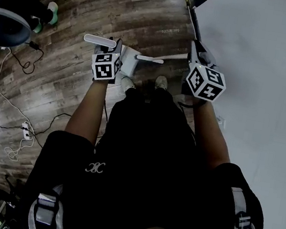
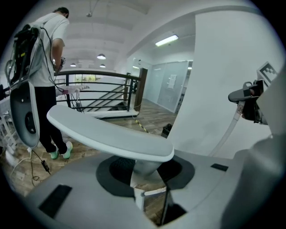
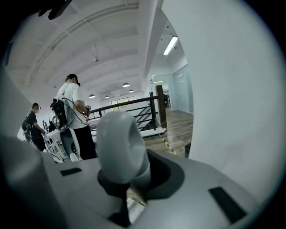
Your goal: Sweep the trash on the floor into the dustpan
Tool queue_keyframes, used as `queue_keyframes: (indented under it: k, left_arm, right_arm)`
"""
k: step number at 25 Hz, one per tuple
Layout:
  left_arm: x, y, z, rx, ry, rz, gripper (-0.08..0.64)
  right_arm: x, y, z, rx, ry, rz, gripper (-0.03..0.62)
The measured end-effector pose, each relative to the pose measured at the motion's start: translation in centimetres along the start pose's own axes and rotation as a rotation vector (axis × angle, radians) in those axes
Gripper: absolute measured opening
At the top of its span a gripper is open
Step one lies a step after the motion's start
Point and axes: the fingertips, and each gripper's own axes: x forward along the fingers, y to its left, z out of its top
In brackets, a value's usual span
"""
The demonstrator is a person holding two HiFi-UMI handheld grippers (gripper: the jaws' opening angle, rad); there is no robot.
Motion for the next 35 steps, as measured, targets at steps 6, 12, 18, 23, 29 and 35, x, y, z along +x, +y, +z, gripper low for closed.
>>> queue_keyframes:
  k: [6, 12, 18, 23, 29, 35]
  left_arm:
    - [-0.6, 1.8, 2.3, -0.024, 0.035, 0.123, 0.104]
    - [-3.2, 1.7, 5.7, -0.062, -0.007, 0.176, 0.100]
    - [-7.7, -1.7, 11.5, 0.001, -0.089, 0.183, 0.098]
    - [-11.7, -4.6, 17.0, 0.076, -0.204, 0.193, 0.090]
    - [-14.2, -7.1, 20.8, 0.154, -0.289, 0.180, 0.086]
    - [-15.2, -10.4, 21.2, 0.179, -0.297, 0.133, 0.086]
  right_arm:
    - [-2.0, -3.4, 1.8, -0.026, -0.028, -0.018, 0.044]
    - [-2.2, -5.7, 4.0, -0.052, -0.043, 0.002, 0.044]
    - [-3.6, -5.0, 7.9, -0.095, -0.096, 0.036, 0.044]
    - [-5.1, -3.6, 11.0, -0.166, -0.173, 0.072, 0.043]
    - [-5.7, -3.6, 12.1, -0.145, -0.201, 0.048, 0.043]
    - [-7.7, -4.2, 12.1, -0.151, -0.211, 0.056, 0.043]
